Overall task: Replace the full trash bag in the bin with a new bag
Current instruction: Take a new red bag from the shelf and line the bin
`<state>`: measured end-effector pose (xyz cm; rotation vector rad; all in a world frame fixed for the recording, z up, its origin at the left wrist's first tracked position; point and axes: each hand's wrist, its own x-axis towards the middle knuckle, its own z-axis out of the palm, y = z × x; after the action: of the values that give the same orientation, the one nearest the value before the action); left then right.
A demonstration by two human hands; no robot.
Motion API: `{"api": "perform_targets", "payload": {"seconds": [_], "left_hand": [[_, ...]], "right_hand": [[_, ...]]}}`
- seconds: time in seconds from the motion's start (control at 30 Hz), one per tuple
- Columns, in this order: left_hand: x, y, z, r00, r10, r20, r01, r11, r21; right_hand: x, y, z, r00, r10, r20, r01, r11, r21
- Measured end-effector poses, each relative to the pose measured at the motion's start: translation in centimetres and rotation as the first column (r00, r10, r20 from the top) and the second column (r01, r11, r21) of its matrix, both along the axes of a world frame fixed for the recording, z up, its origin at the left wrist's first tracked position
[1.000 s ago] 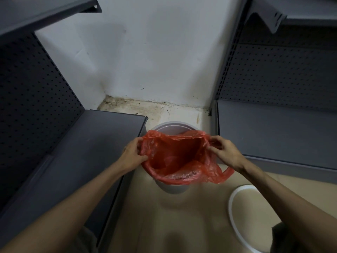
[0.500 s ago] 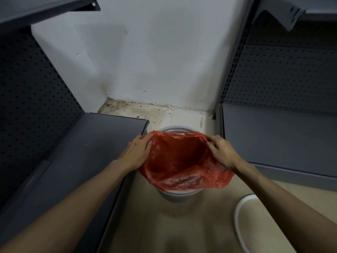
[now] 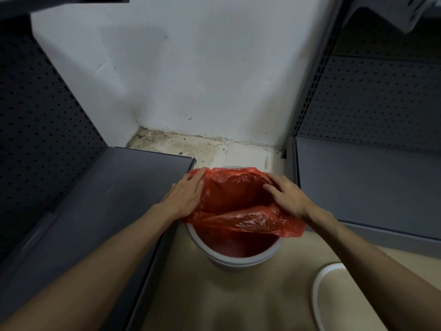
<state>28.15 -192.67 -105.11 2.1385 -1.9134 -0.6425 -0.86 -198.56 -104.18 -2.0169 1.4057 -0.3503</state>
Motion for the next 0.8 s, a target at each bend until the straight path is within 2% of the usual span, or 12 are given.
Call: {"api": "perform_targets", "payload": {"seconds": [0.13, 0.37, 0.53, 0.8], "left_hand": [[0.1, -0.8, -0.4, 1.0, 0.018, -0.018, -0.018, 1.0, -0.021], [0.3, -1.8, -1.0, 0.998, 0.052, -0.038, -0.049, 0.997, 0.058], [0.5, -1.0, -0.4, 0.982, 0.115, -0.153, -0.092, 0.985, 0.148], [1.9, 3.8, 1.9, 0.973, 0.057, -0.222, -0.061, 0.998, -0.012]], "right_hand": [[0.5, -0.7, -0.1, 0.998, -0.038, 0.042, 0.036, 0.998, 0.045], [0.9, -2.2, -0.9, 0.994, -0.075, 0.083, 0.059, 0.983, 0.175], [0.2, -2.0, -1.6, 0.99, -0.126, 0.062, 0.105, 0.957, 0.269], [-2.2, 1.9, 1.2, 0.987, -0.088, 0.136, 0.062, 0.981, 0.184]]}}
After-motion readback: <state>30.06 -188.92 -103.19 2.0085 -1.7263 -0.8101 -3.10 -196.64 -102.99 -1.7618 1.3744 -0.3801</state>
